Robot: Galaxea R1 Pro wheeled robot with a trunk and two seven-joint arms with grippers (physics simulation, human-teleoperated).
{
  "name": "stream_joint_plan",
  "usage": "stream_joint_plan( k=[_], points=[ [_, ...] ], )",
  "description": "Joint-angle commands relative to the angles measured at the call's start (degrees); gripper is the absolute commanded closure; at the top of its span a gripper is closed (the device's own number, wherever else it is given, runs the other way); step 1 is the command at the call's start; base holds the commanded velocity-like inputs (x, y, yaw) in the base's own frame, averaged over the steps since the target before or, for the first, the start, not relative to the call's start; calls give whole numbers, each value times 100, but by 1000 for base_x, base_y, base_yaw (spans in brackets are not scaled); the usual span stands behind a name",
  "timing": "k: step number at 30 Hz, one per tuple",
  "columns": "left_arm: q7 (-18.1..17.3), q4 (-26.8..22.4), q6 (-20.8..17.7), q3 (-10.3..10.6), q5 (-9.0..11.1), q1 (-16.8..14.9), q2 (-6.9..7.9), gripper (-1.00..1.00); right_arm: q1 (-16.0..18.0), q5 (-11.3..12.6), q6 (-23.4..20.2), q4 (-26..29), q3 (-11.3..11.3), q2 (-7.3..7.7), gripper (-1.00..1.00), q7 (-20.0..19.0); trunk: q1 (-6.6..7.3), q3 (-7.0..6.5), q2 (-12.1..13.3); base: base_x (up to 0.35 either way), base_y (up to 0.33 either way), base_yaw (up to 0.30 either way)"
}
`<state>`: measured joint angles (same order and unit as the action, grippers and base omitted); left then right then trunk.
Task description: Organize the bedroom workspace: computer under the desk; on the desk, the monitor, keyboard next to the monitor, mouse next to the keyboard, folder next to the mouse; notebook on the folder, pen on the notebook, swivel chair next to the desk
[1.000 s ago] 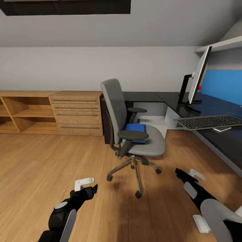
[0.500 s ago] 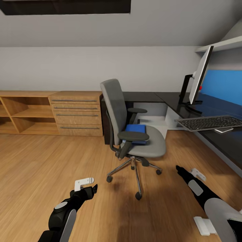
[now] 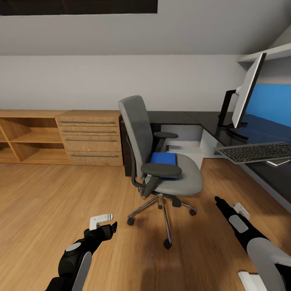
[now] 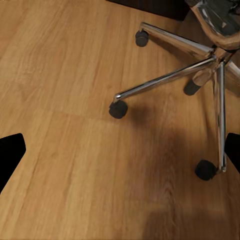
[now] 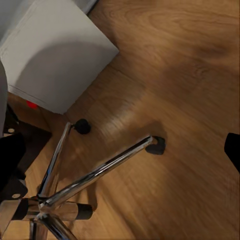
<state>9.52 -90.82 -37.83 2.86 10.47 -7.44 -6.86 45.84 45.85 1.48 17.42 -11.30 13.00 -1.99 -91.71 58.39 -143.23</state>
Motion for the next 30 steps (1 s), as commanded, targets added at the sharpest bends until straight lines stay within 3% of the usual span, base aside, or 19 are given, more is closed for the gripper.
stream_joint_plan(
  k=[1, 8, 13, 30],
  points=[
    [50, -6, -21, 3, 61, -3, 0, -100, 4, 61, 18, -1, -2, 0, -100, -23, 1, 5, -2, 93, 0, 0],
    [55, -6, -17, -3, 57, -5, 0, -100, 4, 65, 27, 7, -12, 8, -100, -29, 1, 5, -2, 120, 0, 0],
    [51, -6, -15, -134, 53, -3, 0, -100, 4, 65, 27, 9, -13, 19, -100, -29, 1, 5, -2, 77, 0, 0],
    [50, -6, -15, -207, 52, -3, 0, -100, 4, 65, 27, 8, -13, 36, -100, -29, 1, 5, -2, 253, 0, 0]
  ],
)
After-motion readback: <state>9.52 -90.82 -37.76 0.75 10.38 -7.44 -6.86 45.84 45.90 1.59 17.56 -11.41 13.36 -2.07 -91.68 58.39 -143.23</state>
